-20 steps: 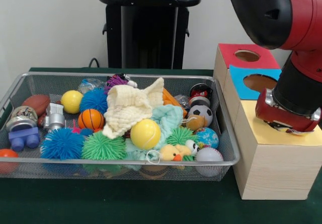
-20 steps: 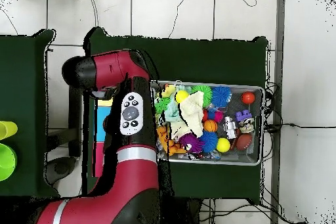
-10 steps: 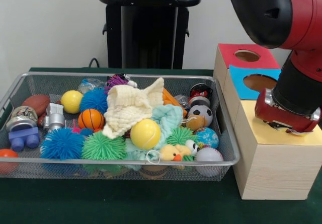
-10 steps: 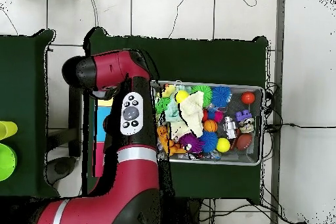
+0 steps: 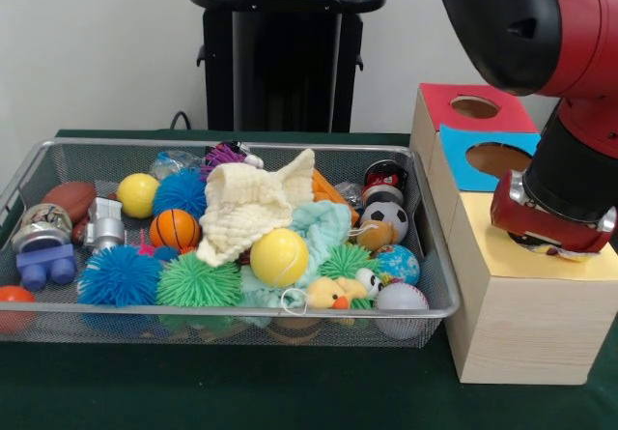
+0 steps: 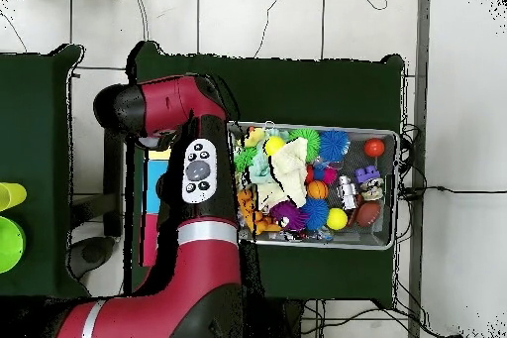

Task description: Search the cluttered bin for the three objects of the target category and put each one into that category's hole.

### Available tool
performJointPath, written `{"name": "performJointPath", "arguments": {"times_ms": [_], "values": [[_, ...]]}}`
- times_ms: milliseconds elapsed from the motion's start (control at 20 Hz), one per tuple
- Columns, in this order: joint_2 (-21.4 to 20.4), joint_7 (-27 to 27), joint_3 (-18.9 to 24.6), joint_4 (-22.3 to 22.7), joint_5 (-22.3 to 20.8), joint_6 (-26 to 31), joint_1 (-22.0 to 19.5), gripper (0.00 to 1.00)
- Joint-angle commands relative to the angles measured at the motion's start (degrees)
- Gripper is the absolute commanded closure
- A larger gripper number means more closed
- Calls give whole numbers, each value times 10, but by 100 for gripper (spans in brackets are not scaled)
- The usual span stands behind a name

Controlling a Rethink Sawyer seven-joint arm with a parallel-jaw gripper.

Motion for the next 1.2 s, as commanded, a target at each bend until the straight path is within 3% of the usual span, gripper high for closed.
{"name": "performJointPath", "arguments": {"times_ms": [50,300,850,900,1200], "values": [[14,-66,39,-19,-24,12,-29,0],[1,-53,37,6,-12,50,-24,0],[-18,-60,19,0,-26,79,-13,0],[-18,-60,19,-1,-28,77,-12,100],[-19,-63,18,-2,-31,79,-12,100]]}}
